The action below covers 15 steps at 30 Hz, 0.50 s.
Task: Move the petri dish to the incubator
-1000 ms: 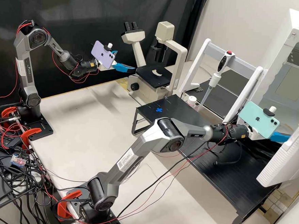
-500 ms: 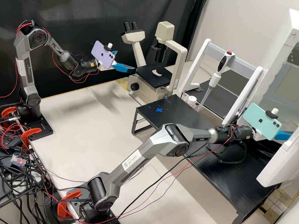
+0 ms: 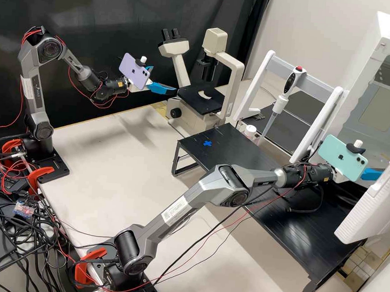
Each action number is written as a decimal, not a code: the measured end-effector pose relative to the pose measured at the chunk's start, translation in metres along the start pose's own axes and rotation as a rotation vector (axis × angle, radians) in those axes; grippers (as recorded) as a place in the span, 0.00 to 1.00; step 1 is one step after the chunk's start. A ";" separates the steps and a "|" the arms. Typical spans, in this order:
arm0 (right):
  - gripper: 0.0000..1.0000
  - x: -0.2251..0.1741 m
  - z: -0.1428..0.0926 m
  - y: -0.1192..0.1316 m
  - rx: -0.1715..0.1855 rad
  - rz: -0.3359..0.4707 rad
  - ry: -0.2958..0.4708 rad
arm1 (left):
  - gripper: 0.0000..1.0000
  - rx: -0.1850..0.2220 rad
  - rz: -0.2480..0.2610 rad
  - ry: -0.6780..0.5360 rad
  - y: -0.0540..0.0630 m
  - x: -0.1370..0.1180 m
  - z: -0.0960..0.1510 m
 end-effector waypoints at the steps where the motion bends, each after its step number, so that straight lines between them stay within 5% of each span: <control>1: 1.00 0.000 0.000 0.000 -0.004 0.001 -0.003 | 1.00 0.000 0.000 0.000 0.000 0.000 0.000; 15: 1.00 -0.011 0.004 -0.003 0.002 -0.005 0.014 | 1.00 0.000 0.000 0.000 0.000 0.000 0.000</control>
